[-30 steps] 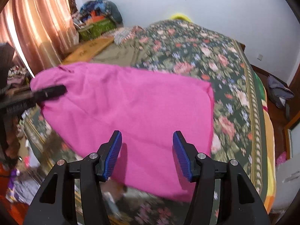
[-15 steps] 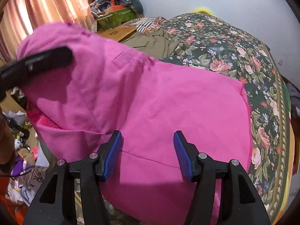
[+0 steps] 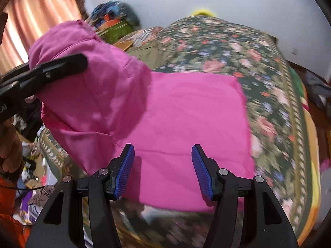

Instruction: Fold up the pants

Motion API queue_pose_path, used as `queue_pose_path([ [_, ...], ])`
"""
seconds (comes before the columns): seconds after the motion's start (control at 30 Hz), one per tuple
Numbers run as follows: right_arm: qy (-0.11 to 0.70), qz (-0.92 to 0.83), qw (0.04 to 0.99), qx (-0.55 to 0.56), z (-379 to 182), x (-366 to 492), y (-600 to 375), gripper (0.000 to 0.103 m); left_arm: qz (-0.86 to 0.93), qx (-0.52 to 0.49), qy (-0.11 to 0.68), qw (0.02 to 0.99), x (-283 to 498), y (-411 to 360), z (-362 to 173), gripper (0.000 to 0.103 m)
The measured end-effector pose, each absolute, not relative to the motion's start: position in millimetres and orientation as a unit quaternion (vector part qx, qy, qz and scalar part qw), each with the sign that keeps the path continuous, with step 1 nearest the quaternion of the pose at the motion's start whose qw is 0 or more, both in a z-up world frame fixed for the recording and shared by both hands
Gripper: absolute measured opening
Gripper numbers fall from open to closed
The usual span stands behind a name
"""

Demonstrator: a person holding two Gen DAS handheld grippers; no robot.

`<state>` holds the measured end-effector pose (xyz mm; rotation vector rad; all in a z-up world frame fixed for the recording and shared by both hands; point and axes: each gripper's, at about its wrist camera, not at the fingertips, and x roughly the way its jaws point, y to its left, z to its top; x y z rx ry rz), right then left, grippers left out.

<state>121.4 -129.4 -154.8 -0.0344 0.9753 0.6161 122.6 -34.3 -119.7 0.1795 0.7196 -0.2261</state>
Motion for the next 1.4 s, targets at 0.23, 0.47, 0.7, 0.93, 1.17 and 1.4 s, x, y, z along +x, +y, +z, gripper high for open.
queue_pose_path([
  [0.23,0.477,0.256,0.84,0.009,-170.9,125.1,-160.5,0.055,-0.137,0.105,0.348,0.921,130.7,-62.7,-117.8,0.027],
  [0.47,0.469,0.265,0.842,0.007,-171.2,122.5,-161.1,0.057,-0.164,0.112,0.355,0.913,143.6,-91.1,-121.7,0.027],
  [0.7,0.448,0.236,0.862,0.014,-158.1,115.7,-192.9,0.057,-0.188,0.121,0.373,0.901,155.5,-114.6,-131.5,0.027],
  [0.93,0.477,0.201,0.856,0.018,-179.0,117.3,-216.2,0.057,-0.219,0.111,0.408,0.879,165.3,-138.5,-149.2,0.027],
  [1.17,0.468,0.196,0.861,0.028,-173.3,113.6,-223.4,0.057,-0.243,0.1,0.454,0.851,172.6,-159.4,-176.4,0.028],
  [1.4,0.472,0.184,0.861,0.037,-173.3,109.7,-233.1,0.057,-0.261,0.091,0.442,0.853,163.2,-161.6,-165.3,0.05],
])
